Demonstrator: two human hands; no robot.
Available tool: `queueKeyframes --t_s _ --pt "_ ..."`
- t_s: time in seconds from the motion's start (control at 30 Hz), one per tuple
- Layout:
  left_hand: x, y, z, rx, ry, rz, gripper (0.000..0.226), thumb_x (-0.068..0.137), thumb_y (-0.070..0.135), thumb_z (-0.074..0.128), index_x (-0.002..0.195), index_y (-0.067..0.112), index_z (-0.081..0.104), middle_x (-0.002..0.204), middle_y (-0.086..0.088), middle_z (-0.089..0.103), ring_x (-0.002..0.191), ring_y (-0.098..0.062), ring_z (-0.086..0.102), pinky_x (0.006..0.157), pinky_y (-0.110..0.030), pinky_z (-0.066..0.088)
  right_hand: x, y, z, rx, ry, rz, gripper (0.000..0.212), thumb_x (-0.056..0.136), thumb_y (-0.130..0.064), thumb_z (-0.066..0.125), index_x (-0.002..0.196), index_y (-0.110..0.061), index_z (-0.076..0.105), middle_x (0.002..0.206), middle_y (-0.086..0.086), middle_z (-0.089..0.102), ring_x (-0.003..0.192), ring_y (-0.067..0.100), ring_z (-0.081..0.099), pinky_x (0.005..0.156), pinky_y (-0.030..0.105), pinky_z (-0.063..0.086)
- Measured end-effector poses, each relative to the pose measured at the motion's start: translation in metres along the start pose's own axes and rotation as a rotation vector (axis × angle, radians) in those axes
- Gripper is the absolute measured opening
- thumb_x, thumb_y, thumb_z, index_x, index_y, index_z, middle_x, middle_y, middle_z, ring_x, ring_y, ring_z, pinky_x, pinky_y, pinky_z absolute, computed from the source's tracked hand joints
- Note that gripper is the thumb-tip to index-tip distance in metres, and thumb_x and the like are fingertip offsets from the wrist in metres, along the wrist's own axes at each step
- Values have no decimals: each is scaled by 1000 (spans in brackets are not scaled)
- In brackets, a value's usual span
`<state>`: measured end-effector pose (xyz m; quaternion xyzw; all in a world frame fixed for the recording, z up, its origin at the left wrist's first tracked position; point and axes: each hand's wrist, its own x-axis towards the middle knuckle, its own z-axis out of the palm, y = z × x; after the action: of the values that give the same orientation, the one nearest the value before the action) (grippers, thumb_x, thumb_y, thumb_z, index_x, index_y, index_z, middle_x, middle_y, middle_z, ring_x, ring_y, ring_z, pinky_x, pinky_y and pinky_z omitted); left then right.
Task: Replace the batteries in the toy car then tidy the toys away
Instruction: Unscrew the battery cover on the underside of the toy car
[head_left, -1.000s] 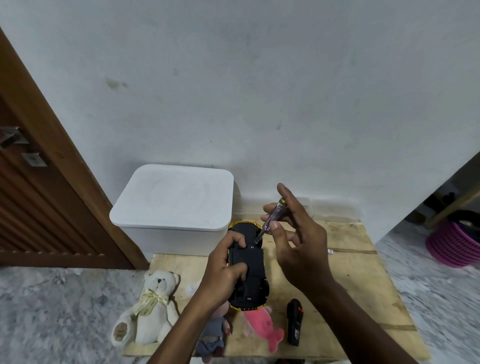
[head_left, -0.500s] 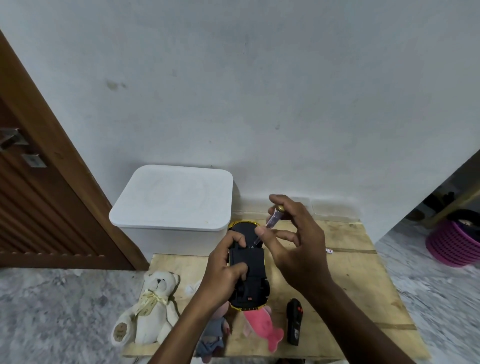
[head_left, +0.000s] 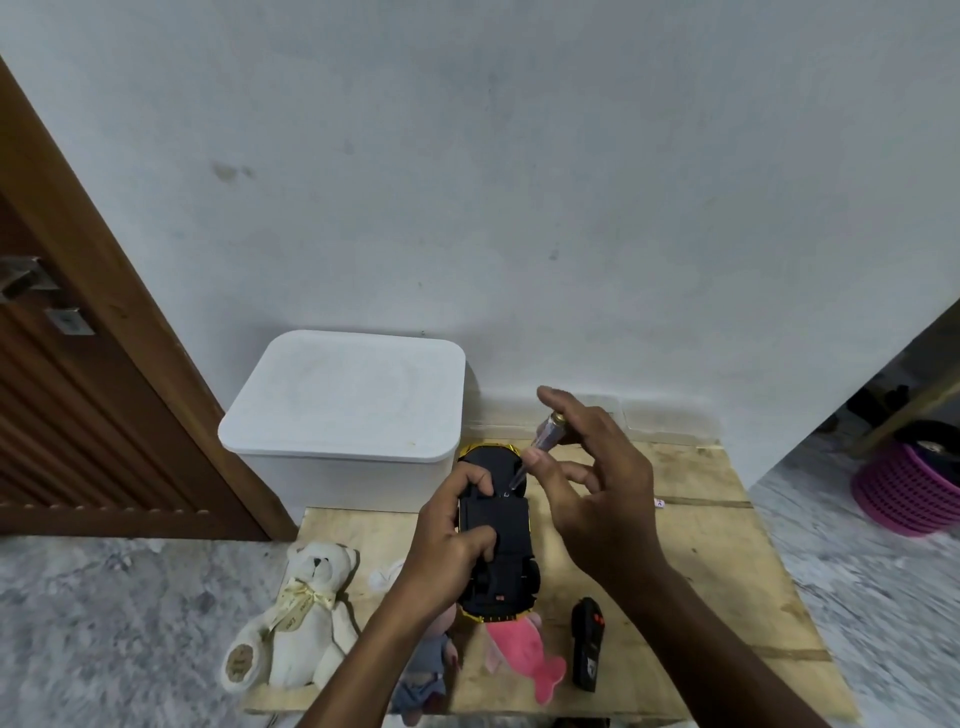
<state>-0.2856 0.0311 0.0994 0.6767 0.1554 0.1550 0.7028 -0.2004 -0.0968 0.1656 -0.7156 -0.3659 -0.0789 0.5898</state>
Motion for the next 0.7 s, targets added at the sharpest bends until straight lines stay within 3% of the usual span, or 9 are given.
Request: queueKeyframes --t_s 0.13,0.3,0.4,0.53,0.7 --pt "0 -2 0 10 5 4 39 55 -4 50 89 15 50 69 1 52 60 -19 42 48 -25 36 -2 1 -1 26 -32 70 67 91 2 61 140 -43 49 111 -7 68 107 15 68 73 34 63" --pt "-1 -2 0 26 10 16 40 54 -3 51 88 17 50 69 1 52 60 -18 42 47 -26 35 0 -5 -1 -21 1 18 59 83 -5 78 128 -38 58 104 -17 59 96 15 66 67 30 63" --pt "-1 -1 1 16 13 8 39 53 -3 50 87 17 50 67 2 50 58 -18 41 47 -24 34 0 -2 -2 7 -1 46 70 86 4 71 132 -46 54 101 -14 61 98 17 67 68 30 63" --pt "0 -3 0 7 17 1 40 52 -2 50 86 19 51 71 1 52 60 -20 41 47 -27 34 -1 -3 -4 34 -31 83 76 90 6 61 135 -54 46 107 -9 68 103 14 69 63 15 55" --pt "-1 -3 2 16 15 3 40 53 -3 50 87 19 50 69 1 51 59 -18 42 47 -26 35 -1 -4 -4 13 -2 47 62 83 -2 77 126 -42 60 101 -15 59 96 15 66 67 27 62"
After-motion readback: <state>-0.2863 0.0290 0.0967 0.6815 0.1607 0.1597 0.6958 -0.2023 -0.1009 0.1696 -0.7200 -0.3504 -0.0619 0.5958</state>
